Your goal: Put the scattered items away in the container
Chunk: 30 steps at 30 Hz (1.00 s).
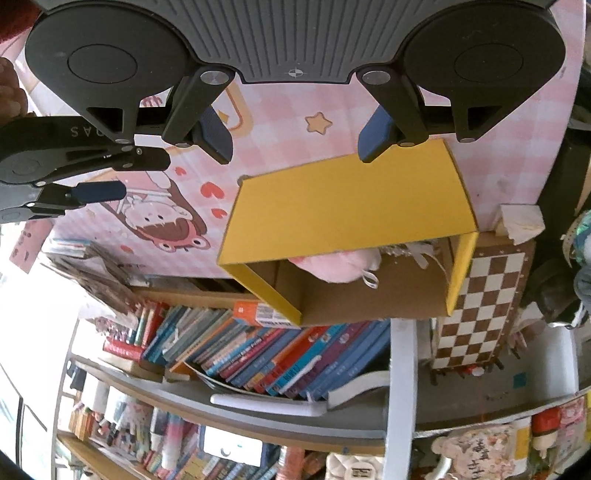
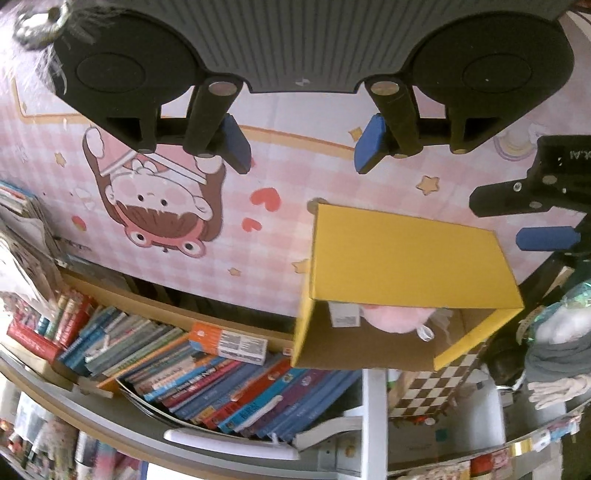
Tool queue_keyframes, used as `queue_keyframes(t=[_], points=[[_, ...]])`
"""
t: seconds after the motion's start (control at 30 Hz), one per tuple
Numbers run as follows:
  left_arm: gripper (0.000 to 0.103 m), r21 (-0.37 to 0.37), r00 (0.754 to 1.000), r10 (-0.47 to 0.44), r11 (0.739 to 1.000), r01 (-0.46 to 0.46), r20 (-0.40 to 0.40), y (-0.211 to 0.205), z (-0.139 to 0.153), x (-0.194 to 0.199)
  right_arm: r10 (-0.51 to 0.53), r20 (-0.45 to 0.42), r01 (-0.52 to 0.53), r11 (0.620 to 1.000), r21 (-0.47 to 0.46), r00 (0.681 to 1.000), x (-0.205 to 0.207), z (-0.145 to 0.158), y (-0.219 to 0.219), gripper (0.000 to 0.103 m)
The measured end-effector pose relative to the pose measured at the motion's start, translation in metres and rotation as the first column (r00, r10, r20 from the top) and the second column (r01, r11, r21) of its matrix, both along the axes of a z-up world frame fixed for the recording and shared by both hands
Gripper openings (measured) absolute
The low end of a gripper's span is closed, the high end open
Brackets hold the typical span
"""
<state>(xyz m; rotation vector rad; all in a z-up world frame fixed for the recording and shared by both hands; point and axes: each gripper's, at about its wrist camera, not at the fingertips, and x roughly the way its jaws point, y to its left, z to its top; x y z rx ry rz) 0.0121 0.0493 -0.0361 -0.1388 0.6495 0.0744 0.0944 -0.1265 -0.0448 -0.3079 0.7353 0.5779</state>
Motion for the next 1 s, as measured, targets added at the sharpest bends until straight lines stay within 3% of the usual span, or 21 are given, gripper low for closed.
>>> queue_keyframes(t=[0.27, 0.37, 0.63, 0.83, 1.0], points=[[0.077, 0.011, 1.0, -0.01, 1.0, 0.01, -0.022, -0.014, -0.005, 0.007, -0.042, 0.0, 0.042, 0.999, 0.0, 0.999, 0.001, -0.006, -0.015, 0.071], [0.082, 0.019, 1.0, -0.01, 1.0, 0.01, -0.021, -0.019, -0.005, 0.008, -0.056, 0.001, 0.056, 0.998, 0.001, 0.998, 0.002, -0.007, -0.02, 0.074], [0.087, 0.03, 0.999, -0.014, 0.999, 0.016, -0.042, -0.031, -0.008, 0.012, -0.094, -0.007, 0.094, 0.996, -0.002, 0.996, 0.005, -0.012, -0.032, 0.091], [0.096, 0.046, 0.998, -0.005, 0.999, 0.008, -0.057, -0.037, -0.009, 0.016, -0.099, 0.002, 0.099, 0.995, -0.009, 0.995, 0.005, -0.013, -0.035, 0.097], [0.097, 0.049, 0.998, -0.005, 0.999, 0.008, -0.062, -0.039, -0.009, 0.017, -0.101, -0.001, 0.101, 0.995, -0.01, 0.995, 0.007, -0.014, -0.037, 0.098]])
